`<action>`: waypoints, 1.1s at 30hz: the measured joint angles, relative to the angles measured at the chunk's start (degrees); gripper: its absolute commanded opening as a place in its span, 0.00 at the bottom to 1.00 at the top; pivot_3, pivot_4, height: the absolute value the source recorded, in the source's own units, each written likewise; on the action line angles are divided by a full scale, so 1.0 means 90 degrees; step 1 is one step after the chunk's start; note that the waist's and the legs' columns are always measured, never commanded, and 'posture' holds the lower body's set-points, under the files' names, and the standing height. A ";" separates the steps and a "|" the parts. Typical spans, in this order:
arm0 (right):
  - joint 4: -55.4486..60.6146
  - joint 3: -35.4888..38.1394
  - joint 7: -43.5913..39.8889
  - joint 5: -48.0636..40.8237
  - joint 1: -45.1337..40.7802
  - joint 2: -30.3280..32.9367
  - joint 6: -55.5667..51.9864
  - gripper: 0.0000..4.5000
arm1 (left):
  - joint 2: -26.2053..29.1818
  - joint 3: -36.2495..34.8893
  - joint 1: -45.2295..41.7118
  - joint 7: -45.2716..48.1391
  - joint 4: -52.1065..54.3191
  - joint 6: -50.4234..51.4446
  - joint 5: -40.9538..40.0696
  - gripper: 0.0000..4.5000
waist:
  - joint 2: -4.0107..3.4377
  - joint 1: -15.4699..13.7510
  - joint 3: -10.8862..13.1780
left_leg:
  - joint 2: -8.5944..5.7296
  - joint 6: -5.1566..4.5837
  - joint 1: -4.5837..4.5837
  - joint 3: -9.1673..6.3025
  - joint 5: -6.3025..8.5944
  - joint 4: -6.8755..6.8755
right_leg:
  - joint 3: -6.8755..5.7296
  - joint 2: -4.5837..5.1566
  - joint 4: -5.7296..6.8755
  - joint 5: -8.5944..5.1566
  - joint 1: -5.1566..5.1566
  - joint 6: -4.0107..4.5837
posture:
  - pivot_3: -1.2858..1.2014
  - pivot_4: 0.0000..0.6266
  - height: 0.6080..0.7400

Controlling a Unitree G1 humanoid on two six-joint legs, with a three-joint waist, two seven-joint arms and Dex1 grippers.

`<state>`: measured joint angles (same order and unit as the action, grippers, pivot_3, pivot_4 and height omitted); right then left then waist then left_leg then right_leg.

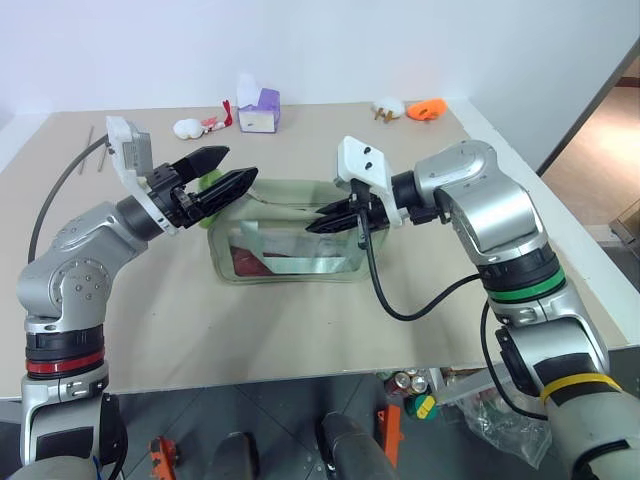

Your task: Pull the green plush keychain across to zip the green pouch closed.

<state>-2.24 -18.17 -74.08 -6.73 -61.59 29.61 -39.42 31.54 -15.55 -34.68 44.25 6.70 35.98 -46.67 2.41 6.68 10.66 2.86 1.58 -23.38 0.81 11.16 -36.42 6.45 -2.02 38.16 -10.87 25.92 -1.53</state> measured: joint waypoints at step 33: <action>-0.0391 0.1586 -0.0184 -0.1654 0.1071 0.2158 -0.0352 0.83 | 0.1031 0.0579 -0.0606 0.1565 0.0386 0.1041 -0.0638 1.00 | -0.0008 -0.0066 0.0008 | -0.0009 -0.0008 -0.0001 -0.0012 0.0026 0.0009 | -0.0009 0.0004 -0.0001 -0.0037 0.0006 0.0008 | 0.52 0.24 1.00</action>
<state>-5.76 -3.90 -75.74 -21.61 -51.96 49.03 -42.58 40.82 -10.34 -40.14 58.34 10.17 45.35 -52.41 2.34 6.09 10.72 2.78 1.51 -23.39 0.70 11.39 -36.34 6.37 -1.99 38.15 -11.20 25.97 -1.46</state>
